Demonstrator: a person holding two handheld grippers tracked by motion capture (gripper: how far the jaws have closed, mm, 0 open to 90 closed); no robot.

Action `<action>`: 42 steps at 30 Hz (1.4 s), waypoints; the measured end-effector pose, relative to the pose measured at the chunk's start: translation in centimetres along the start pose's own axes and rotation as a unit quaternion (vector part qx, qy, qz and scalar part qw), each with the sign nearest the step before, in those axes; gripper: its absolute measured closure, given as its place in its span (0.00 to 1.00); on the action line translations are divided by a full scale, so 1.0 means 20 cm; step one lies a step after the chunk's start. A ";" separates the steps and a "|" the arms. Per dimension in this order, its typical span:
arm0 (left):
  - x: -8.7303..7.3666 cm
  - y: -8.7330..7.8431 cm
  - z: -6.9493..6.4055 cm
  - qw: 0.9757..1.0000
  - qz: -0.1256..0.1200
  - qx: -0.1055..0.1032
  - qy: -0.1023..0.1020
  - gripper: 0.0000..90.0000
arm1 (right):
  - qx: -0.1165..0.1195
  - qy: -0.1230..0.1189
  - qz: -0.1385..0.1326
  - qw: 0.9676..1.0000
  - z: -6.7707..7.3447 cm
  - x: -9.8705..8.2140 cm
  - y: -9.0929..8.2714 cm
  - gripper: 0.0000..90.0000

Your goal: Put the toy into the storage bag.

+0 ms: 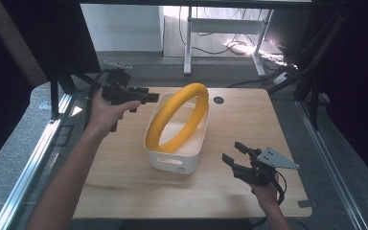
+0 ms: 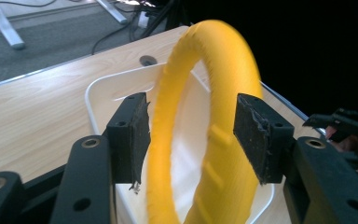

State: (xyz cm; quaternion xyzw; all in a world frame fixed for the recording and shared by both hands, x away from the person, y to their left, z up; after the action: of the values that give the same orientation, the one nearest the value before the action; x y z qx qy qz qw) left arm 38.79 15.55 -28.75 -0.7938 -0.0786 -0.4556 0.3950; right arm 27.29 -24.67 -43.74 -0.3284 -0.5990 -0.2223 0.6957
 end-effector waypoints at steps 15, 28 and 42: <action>-0.31 0.03 0.11 0.999 -0.007 0.043 -0.011 0.50 | -0.008 0.018 0.029 0.999 -0.10 -0.07 0.04 0.39; -0.66 0.11 0.19 0.998 0.014 0.056 -0.030 0.47 | -0.018 0.030 0.053 0.998 -0.18 -0.11 0.06 0.39; -0.84 0.17 0.23 0.996 0.016 0.075 -0.047 0.45 | -0.020 0.033 0.063 0.997 -0.19 -0.13 0.06 0.39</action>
State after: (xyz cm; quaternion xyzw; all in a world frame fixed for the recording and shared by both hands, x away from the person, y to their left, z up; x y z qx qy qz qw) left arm 33.78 20.42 -45.07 -0.7837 -0.1177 -0.4045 0.4565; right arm 30.32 -26.88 -46.82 -0.3719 -0.5495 -0.2005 0.7208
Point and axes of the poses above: each handheld gripper's, and its own axes: y roughly forward along the jaws, x roughly out of its top, z roughly to its left, the point moved 1 cm from there along y, roughly forward along the jaws
